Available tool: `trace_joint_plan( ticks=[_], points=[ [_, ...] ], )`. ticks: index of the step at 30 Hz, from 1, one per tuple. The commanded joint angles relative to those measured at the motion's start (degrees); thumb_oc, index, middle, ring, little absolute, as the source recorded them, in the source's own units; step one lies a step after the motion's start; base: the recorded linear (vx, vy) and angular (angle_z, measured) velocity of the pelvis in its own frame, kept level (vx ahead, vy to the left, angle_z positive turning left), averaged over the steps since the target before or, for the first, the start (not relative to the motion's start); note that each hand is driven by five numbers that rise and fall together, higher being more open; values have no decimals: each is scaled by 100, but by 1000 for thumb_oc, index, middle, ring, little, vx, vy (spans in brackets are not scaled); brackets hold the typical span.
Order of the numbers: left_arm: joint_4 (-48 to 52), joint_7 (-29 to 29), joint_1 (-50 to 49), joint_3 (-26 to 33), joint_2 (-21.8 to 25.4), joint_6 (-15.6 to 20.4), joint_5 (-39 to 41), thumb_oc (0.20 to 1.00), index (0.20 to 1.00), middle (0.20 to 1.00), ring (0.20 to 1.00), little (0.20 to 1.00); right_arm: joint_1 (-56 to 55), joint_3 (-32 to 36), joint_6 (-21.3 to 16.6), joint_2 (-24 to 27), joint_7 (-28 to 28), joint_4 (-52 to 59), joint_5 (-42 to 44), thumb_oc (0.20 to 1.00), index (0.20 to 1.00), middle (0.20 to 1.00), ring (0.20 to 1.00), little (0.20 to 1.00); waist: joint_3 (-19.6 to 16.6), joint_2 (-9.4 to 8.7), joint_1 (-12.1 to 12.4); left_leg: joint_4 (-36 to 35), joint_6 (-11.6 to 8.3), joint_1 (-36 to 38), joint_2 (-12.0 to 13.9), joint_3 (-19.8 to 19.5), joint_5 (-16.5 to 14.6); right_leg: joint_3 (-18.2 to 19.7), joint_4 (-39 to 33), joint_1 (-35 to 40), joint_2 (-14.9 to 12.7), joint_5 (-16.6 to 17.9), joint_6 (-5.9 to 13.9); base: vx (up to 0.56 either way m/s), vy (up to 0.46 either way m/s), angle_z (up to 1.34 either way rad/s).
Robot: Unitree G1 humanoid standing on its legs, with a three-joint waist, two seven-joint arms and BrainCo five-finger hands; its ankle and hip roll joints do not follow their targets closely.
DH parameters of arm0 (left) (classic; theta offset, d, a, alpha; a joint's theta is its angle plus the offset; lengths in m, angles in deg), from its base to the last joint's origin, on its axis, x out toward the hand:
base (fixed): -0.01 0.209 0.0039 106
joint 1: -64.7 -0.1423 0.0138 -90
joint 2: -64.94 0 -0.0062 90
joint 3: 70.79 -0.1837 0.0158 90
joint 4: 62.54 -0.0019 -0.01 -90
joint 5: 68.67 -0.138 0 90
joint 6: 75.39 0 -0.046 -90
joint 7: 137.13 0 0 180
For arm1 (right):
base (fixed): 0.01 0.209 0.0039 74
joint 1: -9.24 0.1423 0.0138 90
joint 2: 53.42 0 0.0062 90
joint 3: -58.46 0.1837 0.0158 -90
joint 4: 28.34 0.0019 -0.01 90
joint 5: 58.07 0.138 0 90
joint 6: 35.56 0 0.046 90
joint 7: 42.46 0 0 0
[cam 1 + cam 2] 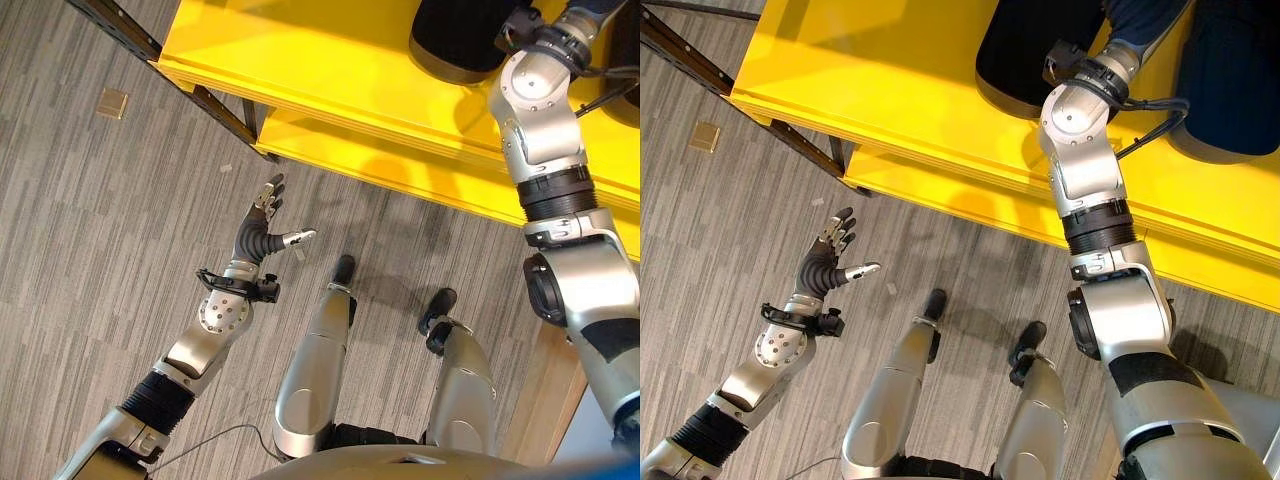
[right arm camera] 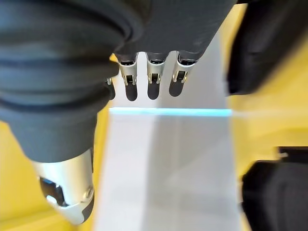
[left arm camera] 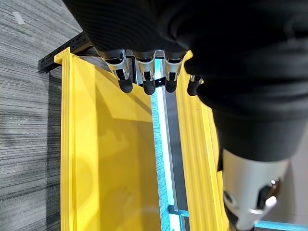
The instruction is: Move parts from the plastic box to the shelf.
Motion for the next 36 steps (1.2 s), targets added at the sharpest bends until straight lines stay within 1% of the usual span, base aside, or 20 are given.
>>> trace_joint_plan(
  ticks=[1, 4, 6, 9, 10, 11, 12, 14, 15, 16, 22, 24, 25, 26, 29, 30, 31, 32, 33, 36],
  points=[
    [359, -43, -20, 260, 69, 285, -333, 1000, 1000, 1000, 1000, 1000, -56, 129, -39, 94, 130, 466, -764, 1000, 1000, 1000, 1000, 1000, -10, -49, 70, 304, -33, 248, 349, 210, -603, 442, -325, 360, -154, 82, 398, -8, -26, -7],
    [327, -12, -148, 366, 21, 246, -430, 1000, 1000, 1000, 1000, 1000, -587, 73, -61, -90, 408, 1046, -1050, 1000, 1000, 1000, 1000, 1000, -57, -118, 19, 199, -50, 422, 418, 255, -577, 452, -444, 486, -109, 134, 396, 6, -13, -7],
    [322, 19, -264, 464, -8, 238, -497, 1000, 1000, 1000, 1000, 1000, -1059, 9, -157, -224, 655, 1460, -1147, 1000, 1000, 1000, 1000, 1000, -108, -190, -55, 107, -66, 567, 456, 291, -553, 478, -563, 609, -66, 183, 398, 12, -13, -22],
    [327, 28, -318, 490, -12, 237, -509, 1000, 1000, 1000, 1000, 1000, -1238, -14, -192, -275, 747, 1594, -1148, 1000, 1000, 1000, 1000, 1000, -131, -216, -75, 38, -72, 642, 469, 308, -526, 475, -634, 680, -50, 211, 398, 12, -12, -19],
    [313, 57, -389, 541, -33, 220, -536, 1000, 1000, 1000, 1000, 1000, -1616, -131, -279, -317, 975, 1865, -1177, 1000, 1000, 1000, 1000, 1000, -182, -275, -132, -79, -85, 761, 503, 341, -491, 471, -780, 800, -19, 262, 407, 12, -24, -17],
    [314, 80, -444, 567, -31, 209, -546, 1000, 1000, 1000, 1000, 1000, -1773, -174, -317, -341, 1089, 1987, -1146, 1000, 1000, 1000, 1000, 1000, -205, -293, -152, -147, -88, 824, 515, 347, -459, 460, -848, 865, -9, 292, 409, 39, -29, -17],
    [311, 116, -534, 621, -45, 200, -600, 1000, 1000, 1000, 1000, 1000, -2107, -286, -445, -396, 1324, 2130, -1033, 1000, 1000, 1000, 1000, 1000, -279, -355, -217, -302, -91, 961, 552, 373, -403, 467, -1012, 990, 38, 339, 422, 34, -25, -11],
    [305, 141, -602, 643, -65, 183, -606, 1000, 1000, 1000, 1000, 1000, -2323, -380, -486, -462, 1456, 2219, -988, 1000, 1000, 1000, 1000, 1000, -319, -396, -247, -423, -94, 1075, 573, 397, -355, 457, -1127, 1099, 60, 383, 429, 41, -21, -13],
    [268, 173, -671, 665, -91, 162, -652, 1000, 1000, 1000, 1000, 1000, -2690, -526, -578, -529, 1669, 2372, -886, 1000, 1000, 1000, 1000, 1000, -411, -473, -308, -668, -91, 1243, 610, 421, -269, 445, -1346, 1265, 115, 456, 445, 35, -19, -15],
    [269, 173, -685, 665, -91, 164, -653, 1000, 1000, 1000, 1000, 1000, -2711, -528, -576, -532, 1675, 2387, -885, 1000, 1000, 1000, 1000, 1000, -416, -476, -310, -695, -91, 1266, 610, 423, -258, 441, -1372, 1287, 116, 467, 445, 50, -27, -16],
    [258, 235, -1006, 908, -165, 148, -836, 1000, 1000, 1000, 1000, 1000, -3682, -997, -789, -592, 2358, 2907, -634, 1000, 1000, 1000, 1000, 1000, -789, -659, -507, -1555, -117, 1873, 746, 571, 58, 423, -2052, 1753, 236, 708, 529, 61, -13, -12],
    [207, 247, -1118, 965, -241, 153, -845, 1000, 1000, 1000, 1000, 1000, -4051, -1088, -892, -610, 2592, 3015, -391, 1000, 1000, 1000, 1000, 1000, -920, -711, -578, -1747, -125, 2033, 784, 644, 129, 452, -2208, 1850, 263, 793, 557, 49, 10, -19],
    [190, 250, -1149, 1006, -267, 149, -847, 1000, 1000, 1000, 1000, 1000, -4221, -1098, -892, -570, 2701, 3056, -309, 1000, 1000, 1000, 1000, 1000, -982, -739, -624, -1818, -129, 2098, 799, 663, 151, 462, -2284, 1892, 283, 821, 562, 86, 29, -11],
    [150, 286, -1275, 1128, -336, 172, -856, 1000, 1000, 1000, 1000, 1000, -4673, -1170, -934, -412, 3034, 3164, -138, 1000, 1000, 1000, 1000, 1000, -1160, -772, -714, -2026, -142, 2275, 846, 733, 219, 496, -2473, 2020, 321, 896, 587, 70, 31, -4],
    [152, 335, -1341, 1156, -361, 168, -848, 1000, 1000, 1000, 1000, 1000, -4911, -1163, -897, -332, 3176, 3175, -46, 1000, 1000, 1000, 1000, 1000, -1250, -785, -750, -2133, -148, 2383, 857, 753, 251, 507, -2589, 2114, 343, 933, 596, 59, 30, -19],
    [108, 435, -1462, 1225, -398, 174, -834, 1000, 1000, 1000, 1000, 1000, -5348, -1169, -885, -231, 3474, 3150, 211, 1000, 1000, 1000, 1000, 1000, -1441, -810, -836, -2229, -150, 2544, 854, 825, 243, 527, -2749, 2256, 359, 987, 622, 60, 37, -21],
    [109, 435, -1465, 1224, -398, 173, -834, 1000, 1000, 1000, 1000, 1000, -5352, -1169, -884, -230, 3474, 3153, 211, 1000, 1000, 1000, 1000, 1000, -1441, -810, -835, -2235, -150, 2550, 854, 827, 245, 527, -2753, 2261, 360, 990, 623, 87, 110, -10],
    [62, 532, -1487, 1248, -444, 183, -839, 1000, 1000, 1000, 1000, 1000, -5730, -1185, -798, -140, 3701, 3155, 256, 1000, 1000, 1000, 1000, 1000, -1609, -804, -921, -2267, -161, 2668, 841, 908, 215, 528, -2886, 2378, 333, 1032, 657, 40, 108, -13],
    [45, 590, -1490, 1253, -498, 183, -850, 1000, 1000, 1000, 1000, 1000, -5922, -1148, -761, -84, 3846, 3027, 258, 1000, 1000, 1000, 1000, 1000, -1688, -810, -959, -2240, -163, 2731, 822, 927, 178, 543, -2963, 2467, 310, 1071, 670, 52, 141, -10],
    [30, 628, -1537, 1241, -588, 196, -911, 1000, 1000, 1000, 1000, 1000, -6266, -991, -690, -104, 3879, 2818, 338, 1000, 1000, 1000, 1000, 1000, -1825, -800, -1033, -2082, -84, 2886, 724, 1047, -64, 594, -3040, 2626, 188, 1157, 743, 29, 150, -12]
  ],
)
